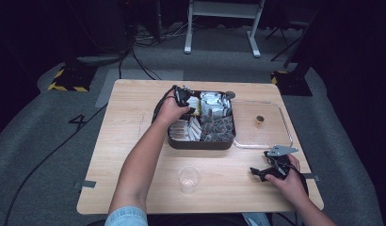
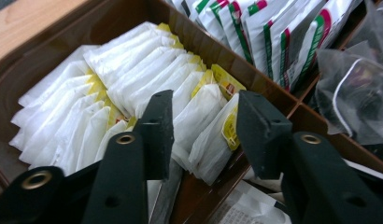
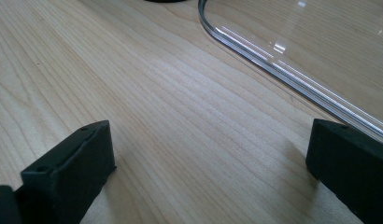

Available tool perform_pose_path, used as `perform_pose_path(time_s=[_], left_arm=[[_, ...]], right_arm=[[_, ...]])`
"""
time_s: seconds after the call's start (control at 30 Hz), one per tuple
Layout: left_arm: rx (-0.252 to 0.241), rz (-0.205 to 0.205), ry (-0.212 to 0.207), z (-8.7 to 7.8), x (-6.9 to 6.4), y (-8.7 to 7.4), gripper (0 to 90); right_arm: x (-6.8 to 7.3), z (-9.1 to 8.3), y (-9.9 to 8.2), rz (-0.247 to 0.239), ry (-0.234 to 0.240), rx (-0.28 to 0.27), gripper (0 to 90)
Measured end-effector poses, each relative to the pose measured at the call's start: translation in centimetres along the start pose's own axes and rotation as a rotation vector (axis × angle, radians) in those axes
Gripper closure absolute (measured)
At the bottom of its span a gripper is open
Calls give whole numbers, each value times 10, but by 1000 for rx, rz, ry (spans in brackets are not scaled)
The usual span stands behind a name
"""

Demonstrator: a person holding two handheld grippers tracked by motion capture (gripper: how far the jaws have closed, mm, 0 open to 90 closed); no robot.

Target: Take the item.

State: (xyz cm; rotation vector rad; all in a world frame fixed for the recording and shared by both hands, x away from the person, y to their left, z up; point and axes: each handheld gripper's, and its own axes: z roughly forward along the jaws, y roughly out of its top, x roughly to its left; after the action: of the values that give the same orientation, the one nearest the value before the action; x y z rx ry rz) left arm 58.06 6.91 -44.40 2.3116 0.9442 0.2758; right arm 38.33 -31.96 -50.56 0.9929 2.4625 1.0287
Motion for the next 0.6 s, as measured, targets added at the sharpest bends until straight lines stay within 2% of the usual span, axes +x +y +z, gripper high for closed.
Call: perform_pose_path(time_s=[0.17,0.23,0.27,0.33,0.37,0.4,0.43,0.47,0.6], left_arm=[[17,-19,-14,4,2,-2,617],[29,-24,-25,5,2,-3,679],[38,-30,-36,6,2,-3,679],[60,-13,-38,6,1,-3,772],[60,-13,-38,6,1,-3,811],[61,-6,-35,5,0,-2,811],[59,-1,-29,4,1,-2,879],[59,-1,-29,4,1,-2,897],[36,-9,-45,-1,1,-1,900]], right_arm=[[0,0,0,0,0,0,11],[0,0,0,0,0,0,10],[0,0,0,0,0,0,10],[0,0,0,0,0,0,11],[0,0,0,0,0,0,11],[0,0,0,0,0,0,11],[0,0,0,0,0,0,11],[0,0,0,0,0,0,11],[0,0,0,0,0,0,11]])
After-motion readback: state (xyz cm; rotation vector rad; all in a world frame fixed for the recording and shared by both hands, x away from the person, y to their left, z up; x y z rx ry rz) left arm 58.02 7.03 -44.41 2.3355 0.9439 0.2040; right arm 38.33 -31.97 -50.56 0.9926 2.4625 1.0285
